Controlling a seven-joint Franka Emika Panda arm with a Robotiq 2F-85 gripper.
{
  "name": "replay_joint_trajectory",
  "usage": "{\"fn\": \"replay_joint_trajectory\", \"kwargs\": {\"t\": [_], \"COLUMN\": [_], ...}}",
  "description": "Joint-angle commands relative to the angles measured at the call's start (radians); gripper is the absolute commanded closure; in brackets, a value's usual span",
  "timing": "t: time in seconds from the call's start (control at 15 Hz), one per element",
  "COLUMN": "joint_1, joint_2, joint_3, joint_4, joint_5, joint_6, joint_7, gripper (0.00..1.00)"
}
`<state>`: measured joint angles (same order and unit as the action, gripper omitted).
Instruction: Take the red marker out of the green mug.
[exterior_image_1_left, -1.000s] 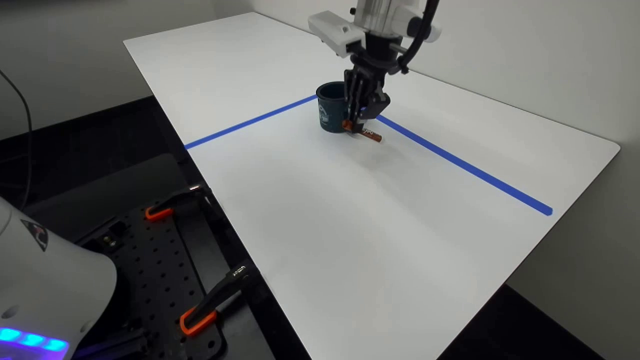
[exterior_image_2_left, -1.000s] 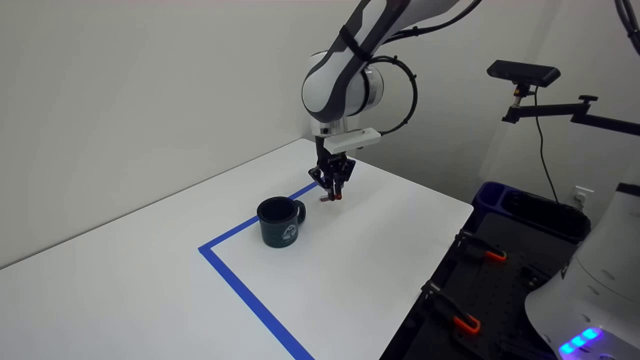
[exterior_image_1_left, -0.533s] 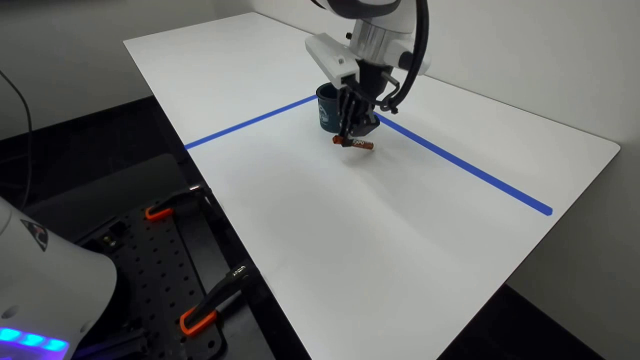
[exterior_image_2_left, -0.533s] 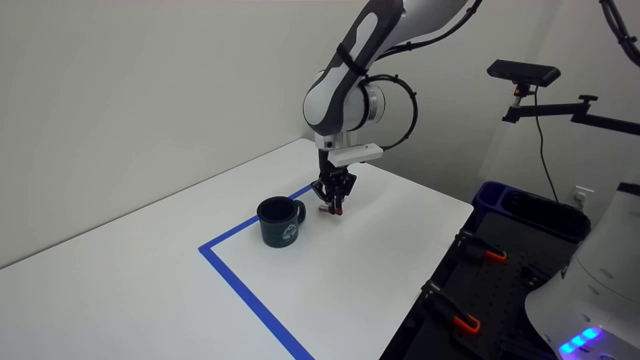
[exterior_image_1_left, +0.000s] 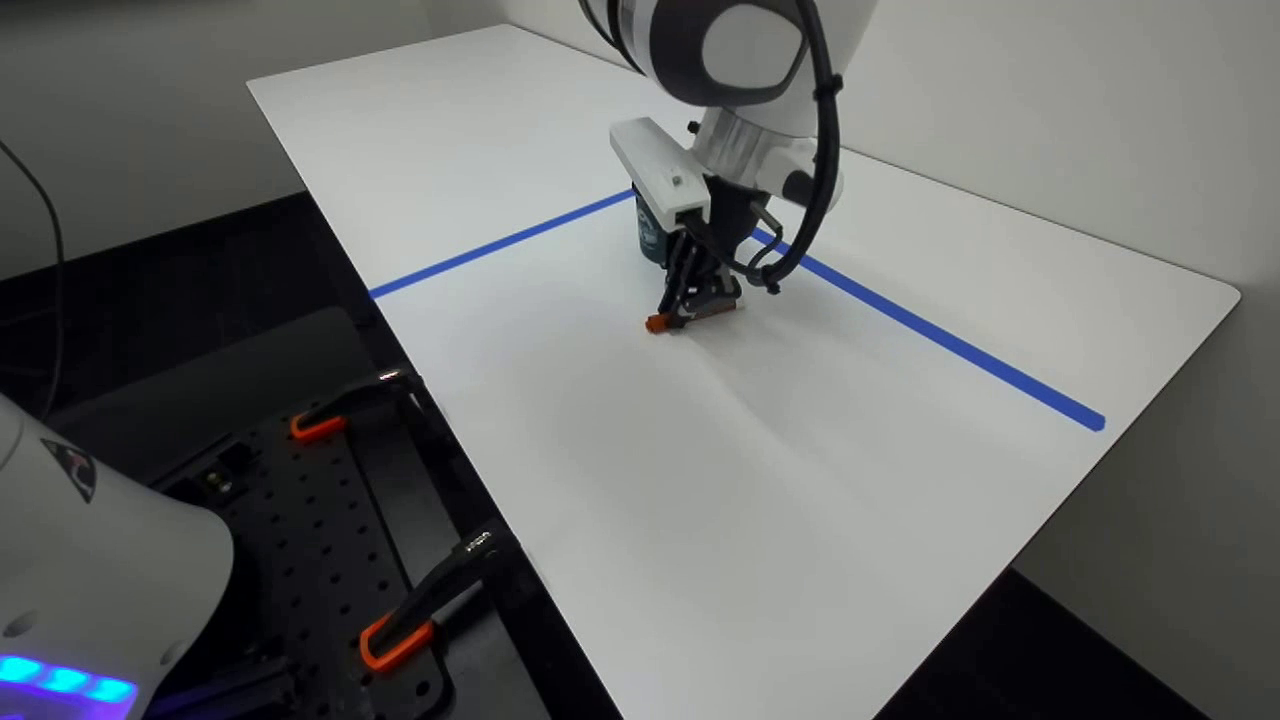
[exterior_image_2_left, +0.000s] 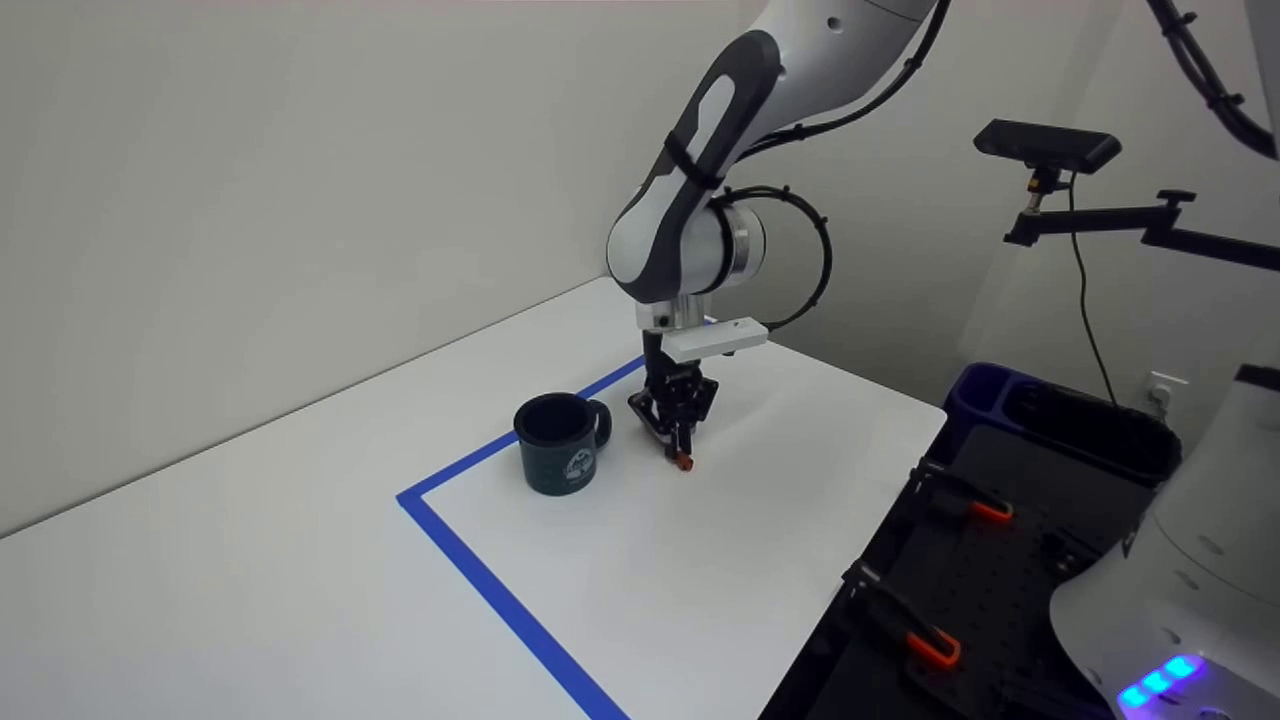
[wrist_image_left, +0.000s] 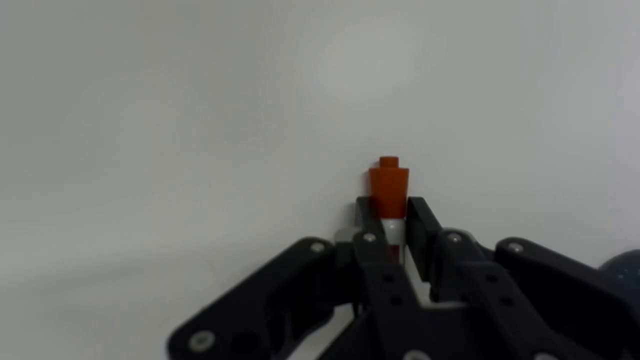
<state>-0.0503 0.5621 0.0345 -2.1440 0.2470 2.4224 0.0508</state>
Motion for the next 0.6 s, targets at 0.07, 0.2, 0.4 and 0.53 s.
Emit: {"fn": "replay_joint_trajectory", "kwargs": {"t": [0.07, 0.2, 0.4, 0.53], "joint_1": [-0.020, -0.019, -0.019, -0.014], "joint_2": [0.044, 0.043, 0.030, 0.012], "joint_3": [0.023, 0.023, 0.023, 0.018], "joint_4": [0.052, 0.062, 0.063, 0.054], "joint_5": [0.024, 0.020, 0.021, 0.015], "joint_6": [-0.009, -0.010, -0.010, -0.009], "joint_7": [-0.030, -0.028, -0.026, -0.018], "gripper": [0.95, 0.95, 0.56, 0.48]}}
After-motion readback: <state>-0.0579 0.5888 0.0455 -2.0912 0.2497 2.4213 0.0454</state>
